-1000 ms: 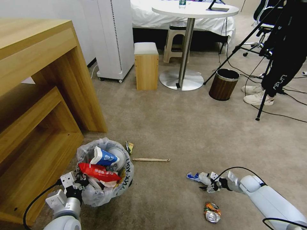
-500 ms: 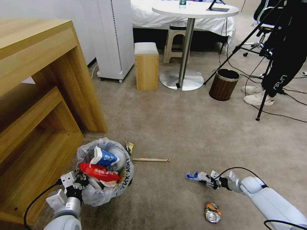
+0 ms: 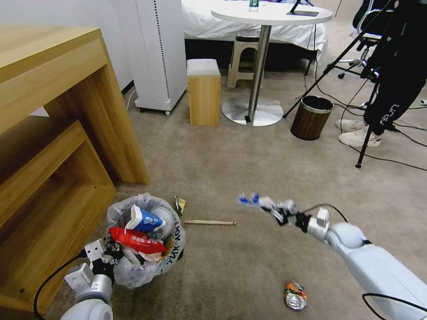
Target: Pick up the trash bin and place the garbage on the floor into it.
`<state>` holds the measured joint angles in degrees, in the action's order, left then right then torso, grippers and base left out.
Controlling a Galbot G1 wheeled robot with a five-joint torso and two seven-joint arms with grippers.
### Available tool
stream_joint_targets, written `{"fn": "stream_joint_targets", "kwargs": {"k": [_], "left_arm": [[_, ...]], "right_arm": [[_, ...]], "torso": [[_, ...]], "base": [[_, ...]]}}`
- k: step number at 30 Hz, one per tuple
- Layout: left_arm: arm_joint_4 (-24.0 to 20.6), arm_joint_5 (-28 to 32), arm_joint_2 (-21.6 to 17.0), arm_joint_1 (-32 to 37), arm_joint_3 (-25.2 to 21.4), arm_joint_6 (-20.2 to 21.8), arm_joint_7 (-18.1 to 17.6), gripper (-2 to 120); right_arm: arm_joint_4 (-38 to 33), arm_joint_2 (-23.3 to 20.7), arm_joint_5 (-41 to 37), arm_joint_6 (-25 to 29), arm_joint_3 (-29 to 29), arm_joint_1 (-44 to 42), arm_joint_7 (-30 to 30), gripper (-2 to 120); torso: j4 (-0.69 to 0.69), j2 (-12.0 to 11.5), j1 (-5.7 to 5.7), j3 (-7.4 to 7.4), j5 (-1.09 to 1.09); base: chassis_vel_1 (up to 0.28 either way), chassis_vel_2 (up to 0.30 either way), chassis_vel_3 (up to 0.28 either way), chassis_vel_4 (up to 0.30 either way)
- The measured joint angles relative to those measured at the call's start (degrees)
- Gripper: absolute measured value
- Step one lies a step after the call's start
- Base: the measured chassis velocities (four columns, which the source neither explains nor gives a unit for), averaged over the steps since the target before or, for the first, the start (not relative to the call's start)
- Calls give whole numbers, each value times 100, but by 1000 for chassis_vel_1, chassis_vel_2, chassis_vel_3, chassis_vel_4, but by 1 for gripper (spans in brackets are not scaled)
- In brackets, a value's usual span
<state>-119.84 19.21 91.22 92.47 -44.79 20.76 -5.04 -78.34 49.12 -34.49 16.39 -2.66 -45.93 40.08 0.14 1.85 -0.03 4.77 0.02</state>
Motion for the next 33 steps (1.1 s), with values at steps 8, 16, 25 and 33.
{"fn": "stream_joint_targets", "kwargs": {"k": [8, 16, 25, 33], "left_arm": [[-53, -18, 14, 15, 49, 27, 0, 0], [-116, -42, 32, 52, 102, 37, 2, 0], [-353, -26, 61, 149, 193, 197, 7, 0], [-681, 209, -59, 273, 148, 549, 0, 0]], "right_arm": [[-1260, -56, -179, -41, 1102, 904, -514, 2], [-1516, 77, -52, -32, 2261, 1729, -590, 2], [-1021, 484, 205, 216, 3461, 2614, -574, 2], [-811, 689, 422, 317, 3940, 2814, -530, 2]], "torso": [[-2, 0, 0, 0, 0], [0, 0, 0, 0, 0], [-1, 0, 0, 0, -1], [0, 0, 0, 0, -2]], "base": [[0, 0, 0, 0], [0, 0, 0, 0], [0, 0, 0, 0], [0, 0, 0, 0]]}}
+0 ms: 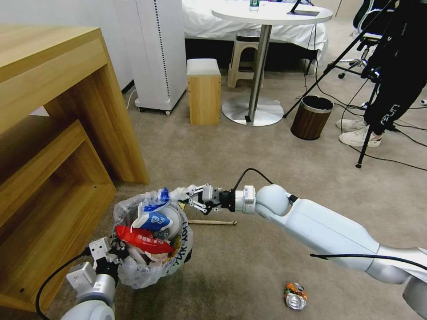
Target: Pick up the trash bin and place the garbage on the floor into it.
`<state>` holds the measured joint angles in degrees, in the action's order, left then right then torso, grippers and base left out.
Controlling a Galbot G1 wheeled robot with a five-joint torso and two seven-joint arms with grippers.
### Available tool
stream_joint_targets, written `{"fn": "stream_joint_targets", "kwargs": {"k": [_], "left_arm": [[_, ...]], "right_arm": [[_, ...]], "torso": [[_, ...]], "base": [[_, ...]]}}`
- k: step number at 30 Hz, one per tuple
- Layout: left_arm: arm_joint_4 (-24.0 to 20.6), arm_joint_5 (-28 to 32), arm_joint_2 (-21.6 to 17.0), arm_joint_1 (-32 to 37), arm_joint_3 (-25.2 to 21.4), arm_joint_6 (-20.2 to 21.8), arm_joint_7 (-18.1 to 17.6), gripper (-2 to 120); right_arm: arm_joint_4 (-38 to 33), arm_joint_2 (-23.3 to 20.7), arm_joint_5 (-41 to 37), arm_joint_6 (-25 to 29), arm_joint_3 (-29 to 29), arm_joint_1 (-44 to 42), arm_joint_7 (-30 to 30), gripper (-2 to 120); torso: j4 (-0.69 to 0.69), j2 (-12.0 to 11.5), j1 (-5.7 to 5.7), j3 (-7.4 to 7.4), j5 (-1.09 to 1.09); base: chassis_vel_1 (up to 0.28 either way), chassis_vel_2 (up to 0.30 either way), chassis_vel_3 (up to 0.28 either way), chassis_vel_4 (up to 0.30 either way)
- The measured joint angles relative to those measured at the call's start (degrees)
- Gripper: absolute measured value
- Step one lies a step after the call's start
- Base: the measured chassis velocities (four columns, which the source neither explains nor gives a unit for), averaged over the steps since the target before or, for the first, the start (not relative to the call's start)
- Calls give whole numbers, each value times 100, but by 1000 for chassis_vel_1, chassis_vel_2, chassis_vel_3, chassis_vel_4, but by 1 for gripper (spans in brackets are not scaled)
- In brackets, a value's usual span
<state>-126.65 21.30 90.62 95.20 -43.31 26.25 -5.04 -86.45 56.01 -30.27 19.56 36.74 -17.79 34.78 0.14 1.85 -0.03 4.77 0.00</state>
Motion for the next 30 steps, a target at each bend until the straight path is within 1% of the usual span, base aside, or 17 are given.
{"fn": "stream_joint_targets", "kwargs": {"k": [6, 13, 20, 25, 30], "left_arm": [[-103, 15, -23, 35, -4, 109, -1, 0], [-135, 5, 18, 34, 31, 148, 0, 0], [-151, 16, -8, 6, 43, 275, 5, 0], [-82, 57, -31, -57, 13, 303, 3, 0], [-11, 147, -55, -109, -14, 317, -18, 0]], "right_arm": [[41, 169, 110, 35, 282, 112, -46, 2], [124, 624, 167, 46, 609, 381, -166, 2], [84, 902, 151, 53, 864, 433, -202, 2], [8, 973, 99, 30, 992, 432, -217, 2], [-137, 896, 64, -19, 1056, 395, -221, 2]], "torso": [[0, 0, 0, 0, 0], [-1, 0, 0, 0, 1], [-1, 0, 0, 0, 1], [-1, 0, 0, 0, 1], [0, 0, 0, 0, 0]], "base": [[0, 0, 0, 0], [0, 0, 0, 0], [0, 0, 0, 0], [0, 0, 0, 0], [0, 0, 0, 0]]}}
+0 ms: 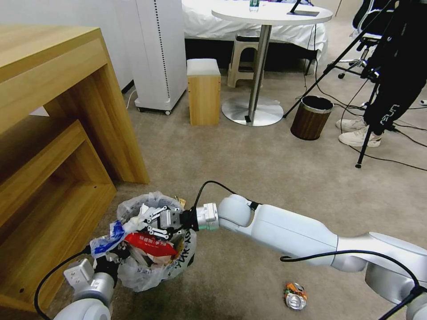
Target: Pick up the trash bin and place the garbage on the floor into it.
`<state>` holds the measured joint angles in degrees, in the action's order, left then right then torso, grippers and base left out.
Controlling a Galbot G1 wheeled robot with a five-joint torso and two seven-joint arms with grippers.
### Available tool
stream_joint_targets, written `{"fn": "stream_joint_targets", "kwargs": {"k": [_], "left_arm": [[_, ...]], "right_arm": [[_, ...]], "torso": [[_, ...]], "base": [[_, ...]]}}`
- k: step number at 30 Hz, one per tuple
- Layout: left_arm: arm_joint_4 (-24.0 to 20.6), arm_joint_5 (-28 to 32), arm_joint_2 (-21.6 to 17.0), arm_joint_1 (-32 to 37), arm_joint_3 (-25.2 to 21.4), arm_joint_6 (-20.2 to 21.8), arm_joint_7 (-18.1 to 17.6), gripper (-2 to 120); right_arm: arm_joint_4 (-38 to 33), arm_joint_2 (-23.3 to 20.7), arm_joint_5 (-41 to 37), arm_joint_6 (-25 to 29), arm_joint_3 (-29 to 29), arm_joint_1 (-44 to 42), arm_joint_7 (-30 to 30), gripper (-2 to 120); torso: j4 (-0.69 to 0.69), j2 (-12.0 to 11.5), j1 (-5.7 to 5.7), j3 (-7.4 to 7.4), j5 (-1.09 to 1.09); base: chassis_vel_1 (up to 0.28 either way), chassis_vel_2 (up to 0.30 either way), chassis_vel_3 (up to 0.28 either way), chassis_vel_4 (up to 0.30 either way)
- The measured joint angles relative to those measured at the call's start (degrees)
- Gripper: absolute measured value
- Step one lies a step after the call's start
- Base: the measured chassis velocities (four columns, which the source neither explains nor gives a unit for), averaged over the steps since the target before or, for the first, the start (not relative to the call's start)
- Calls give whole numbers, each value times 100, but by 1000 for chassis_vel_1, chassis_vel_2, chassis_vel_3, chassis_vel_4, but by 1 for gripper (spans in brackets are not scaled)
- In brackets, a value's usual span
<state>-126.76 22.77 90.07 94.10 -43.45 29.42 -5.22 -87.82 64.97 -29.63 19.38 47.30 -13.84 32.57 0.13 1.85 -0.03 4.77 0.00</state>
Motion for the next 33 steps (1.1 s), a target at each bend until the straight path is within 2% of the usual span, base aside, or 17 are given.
{"fn": "stream_joint_targets", "kwargs": {"k": [7, 19, 26, 33], "left_arm": [[28, 67, 12, -64, 10, 21, -23, 0], [-83, 137, 11, -15, 4, 23, -27, 0], [-61, 174, -11, -52, -20, 16, -41, 0], [-61, 184, 16, -46, 15, 2, -45, 0]], "right_arm": [[-49, -158, 50, -15, 19, -185, 2, 2], [407, -41, 286, 136, 24, -621, 17, 2], [364, -352, 331, 177, -89, -741, 63, 2], [565, -397, 463, 293, -189, -880, 81, 2]], "torso": [[1, 0, 0, 0, 0], [-1, 0, 0, 0, -1], [1, 0, 0, 0, 0], [0, 0, 0, 0, -1]], "base": [[0, 0, 0, 0], [0, 0, 0, 0], [0, 0, 0, 0], [0, 0, 0, 0]]}}
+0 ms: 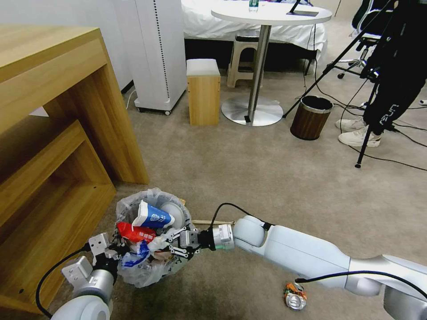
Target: Pick up the trash bin and place the garbage on the floor into it.
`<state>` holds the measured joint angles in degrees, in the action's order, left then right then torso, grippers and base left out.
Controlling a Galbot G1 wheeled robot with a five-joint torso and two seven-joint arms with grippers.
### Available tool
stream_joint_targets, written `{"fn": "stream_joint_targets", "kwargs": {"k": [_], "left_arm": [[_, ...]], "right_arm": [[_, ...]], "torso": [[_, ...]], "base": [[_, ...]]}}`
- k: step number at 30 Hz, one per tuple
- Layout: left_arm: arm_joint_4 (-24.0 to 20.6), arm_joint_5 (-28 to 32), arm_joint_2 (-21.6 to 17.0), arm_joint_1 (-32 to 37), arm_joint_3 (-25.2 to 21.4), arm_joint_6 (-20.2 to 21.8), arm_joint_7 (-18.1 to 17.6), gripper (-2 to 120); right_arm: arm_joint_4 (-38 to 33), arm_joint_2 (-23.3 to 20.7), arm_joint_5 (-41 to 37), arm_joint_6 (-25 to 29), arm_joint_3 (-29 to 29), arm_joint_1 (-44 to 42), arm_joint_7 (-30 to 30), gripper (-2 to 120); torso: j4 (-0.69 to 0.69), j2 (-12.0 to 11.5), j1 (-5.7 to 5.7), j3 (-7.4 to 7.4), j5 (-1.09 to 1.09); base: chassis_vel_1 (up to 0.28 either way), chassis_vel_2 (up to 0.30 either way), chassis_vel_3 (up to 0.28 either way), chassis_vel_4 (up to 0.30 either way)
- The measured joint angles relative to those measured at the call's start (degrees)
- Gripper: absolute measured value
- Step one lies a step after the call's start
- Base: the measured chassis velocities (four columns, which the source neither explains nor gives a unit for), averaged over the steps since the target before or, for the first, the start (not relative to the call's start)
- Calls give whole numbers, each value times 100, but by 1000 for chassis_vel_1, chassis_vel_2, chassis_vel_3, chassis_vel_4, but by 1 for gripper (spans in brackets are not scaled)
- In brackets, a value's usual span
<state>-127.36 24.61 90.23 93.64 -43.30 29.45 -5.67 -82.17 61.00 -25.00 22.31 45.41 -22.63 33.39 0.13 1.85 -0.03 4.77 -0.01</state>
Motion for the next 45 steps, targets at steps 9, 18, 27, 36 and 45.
{"fn": "stream_joint_targets", "kwargs": {"k": [9, 18, 27, 36, 45], "left_arm": [[-4, 0, 4, 26, 4, -20, 2, 0], [-3, -32, 27, 41, 42, -38, 24, 0], [-3, -57, 30, 49, 68, -41, 37, 0], [-55, -67, 36, 76, 76, -42, 39, 0], [-79, -108, 64, 112, 99, -63, 50, 0]], "right_arm": [[189, 18, 178, 48, -113, -29, -29, 2], [190, -30, 235, 6, -198, -34, -127, 20], [27, -118, 221, -57, -258, -51, -228, 53], [-104, -163, 187, -134, -277, -68, -265, 84], [-144, -183, 160, -144, -209, -49, -264, 100]], "torso": [[0, 0, 0, 0, 1], [0, 0, 0, 0, 1], [0, 0, 0, 0, 1], [0, 0, 0, 0, 1], [0, 0, 0, 0, 1]], "base": [[0, 0, 0, 0], [0, 0, 0, 0], [0, 0, 0, 0], [0, 0, 0, 0], [0, 0, 0, 0]]}}
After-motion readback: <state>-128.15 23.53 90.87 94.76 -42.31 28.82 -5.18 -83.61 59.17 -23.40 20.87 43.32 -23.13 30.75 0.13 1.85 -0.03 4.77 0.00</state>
